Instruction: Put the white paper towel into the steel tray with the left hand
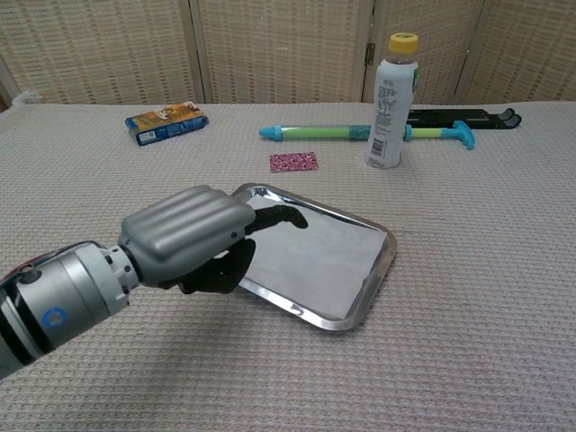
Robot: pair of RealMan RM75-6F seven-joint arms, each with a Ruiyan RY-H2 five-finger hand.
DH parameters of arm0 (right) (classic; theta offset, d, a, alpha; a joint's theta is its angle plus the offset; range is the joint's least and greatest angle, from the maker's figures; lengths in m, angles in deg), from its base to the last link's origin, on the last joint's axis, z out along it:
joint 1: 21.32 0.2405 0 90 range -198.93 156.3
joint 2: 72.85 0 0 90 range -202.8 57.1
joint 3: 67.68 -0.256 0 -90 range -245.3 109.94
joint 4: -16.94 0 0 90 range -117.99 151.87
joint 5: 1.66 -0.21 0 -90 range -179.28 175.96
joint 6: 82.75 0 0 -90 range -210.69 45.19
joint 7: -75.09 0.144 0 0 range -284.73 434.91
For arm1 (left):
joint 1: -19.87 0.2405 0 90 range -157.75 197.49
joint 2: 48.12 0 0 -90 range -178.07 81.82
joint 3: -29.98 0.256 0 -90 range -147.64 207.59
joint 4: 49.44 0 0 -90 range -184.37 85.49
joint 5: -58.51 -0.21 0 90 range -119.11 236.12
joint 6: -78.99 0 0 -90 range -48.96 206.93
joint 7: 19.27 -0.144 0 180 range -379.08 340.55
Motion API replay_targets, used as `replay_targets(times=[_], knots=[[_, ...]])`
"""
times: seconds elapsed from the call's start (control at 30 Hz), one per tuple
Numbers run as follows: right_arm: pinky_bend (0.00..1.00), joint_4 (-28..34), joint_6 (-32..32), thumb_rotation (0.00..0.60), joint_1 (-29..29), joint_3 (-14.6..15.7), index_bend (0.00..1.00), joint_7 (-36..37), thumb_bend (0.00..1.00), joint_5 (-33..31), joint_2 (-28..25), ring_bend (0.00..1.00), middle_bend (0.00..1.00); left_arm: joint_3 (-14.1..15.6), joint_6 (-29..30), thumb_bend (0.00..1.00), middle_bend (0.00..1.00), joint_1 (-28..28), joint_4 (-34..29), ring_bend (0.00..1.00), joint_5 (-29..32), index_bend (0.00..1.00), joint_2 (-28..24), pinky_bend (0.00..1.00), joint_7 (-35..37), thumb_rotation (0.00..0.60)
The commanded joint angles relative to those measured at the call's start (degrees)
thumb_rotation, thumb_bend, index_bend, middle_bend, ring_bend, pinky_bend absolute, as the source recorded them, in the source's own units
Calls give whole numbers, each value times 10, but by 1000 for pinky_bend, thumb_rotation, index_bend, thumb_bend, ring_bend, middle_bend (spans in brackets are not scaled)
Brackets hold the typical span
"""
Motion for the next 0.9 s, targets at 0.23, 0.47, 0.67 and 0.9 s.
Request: replay_targets(times=[0.23,0.47,0.67,0.9], knots=[[0,0,18,600,9,6,0,-34,508,10,13,0,0,61,219,415,568,139,-90,388,-78,172,-161,464,41,600],[0,-2,46,600,23,16,0,-77,508,24,33,0,0,96,330,320,161,256,-86,33,-50,107,-219,82,69,600],[0,-7,65,600,34,23,0,-107,508,36,46,0,0,115,308,270,19,310,-97,0,23,94,-269,1,113,600],[0,-6,73,600,39,25,0,-132,508,39,58,0,0,107,291,252,0,315,-112,0,8,27,-293,0,118,600]])
